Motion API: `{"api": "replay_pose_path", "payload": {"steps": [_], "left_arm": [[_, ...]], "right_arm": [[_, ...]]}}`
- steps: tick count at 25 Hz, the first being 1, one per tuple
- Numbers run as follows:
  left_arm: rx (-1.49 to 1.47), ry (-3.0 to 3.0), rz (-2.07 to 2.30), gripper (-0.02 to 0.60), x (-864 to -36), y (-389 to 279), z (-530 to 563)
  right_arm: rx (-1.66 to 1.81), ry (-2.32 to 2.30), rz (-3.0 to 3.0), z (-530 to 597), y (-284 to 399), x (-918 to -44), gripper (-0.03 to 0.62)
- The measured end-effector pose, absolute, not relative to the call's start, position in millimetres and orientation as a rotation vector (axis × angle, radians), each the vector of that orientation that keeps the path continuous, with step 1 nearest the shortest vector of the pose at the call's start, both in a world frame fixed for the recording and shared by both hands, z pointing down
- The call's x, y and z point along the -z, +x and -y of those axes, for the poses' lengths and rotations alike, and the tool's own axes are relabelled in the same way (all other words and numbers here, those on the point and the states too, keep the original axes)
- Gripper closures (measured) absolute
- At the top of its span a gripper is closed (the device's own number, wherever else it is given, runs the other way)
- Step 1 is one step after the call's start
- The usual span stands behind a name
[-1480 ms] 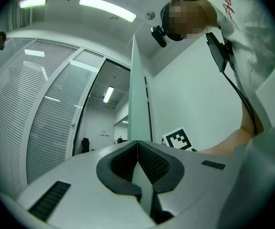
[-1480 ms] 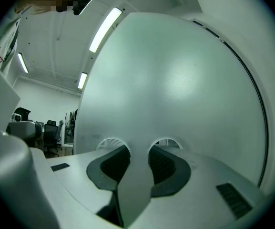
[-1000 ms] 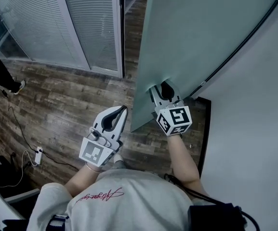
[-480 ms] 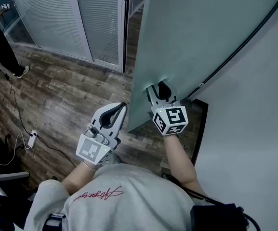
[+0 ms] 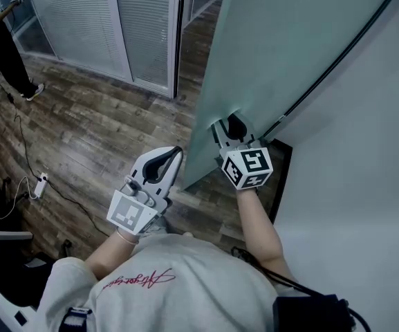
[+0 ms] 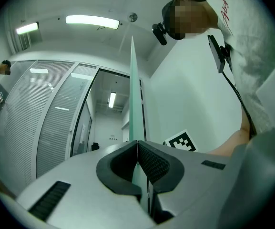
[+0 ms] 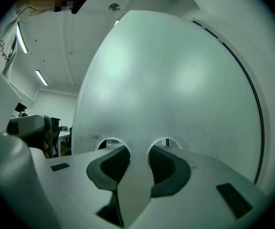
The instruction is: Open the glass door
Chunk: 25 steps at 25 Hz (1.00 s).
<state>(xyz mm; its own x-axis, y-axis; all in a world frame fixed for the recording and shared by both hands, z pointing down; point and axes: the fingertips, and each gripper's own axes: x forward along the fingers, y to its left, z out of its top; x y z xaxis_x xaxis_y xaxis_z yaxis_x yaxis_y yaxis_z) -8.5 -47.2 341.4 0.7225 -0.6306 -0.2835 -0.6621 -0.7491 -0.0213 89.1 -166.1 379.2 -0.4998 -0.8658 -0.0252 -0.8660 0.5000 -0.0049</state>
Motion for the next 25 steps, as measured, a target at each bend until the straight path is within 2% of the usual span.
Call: {"api": "replay_pose_path", "payload": {"steps": [8, 25], "left_arm": [[-0.39, -2.834, -0.941, 0.569, -338.9, 22.1, 13.1], [-0.25, -3.035, -0.415, 0.569, -357.2, 66.2, -23.9]], "right_arm": [[-0.009, -1.53, -2.714, 127.8, 114.5, -381.0, 0.47], [-0.041, -1.433, -2.734, 64.3, 160.9, -376.3, 0.47]]}}
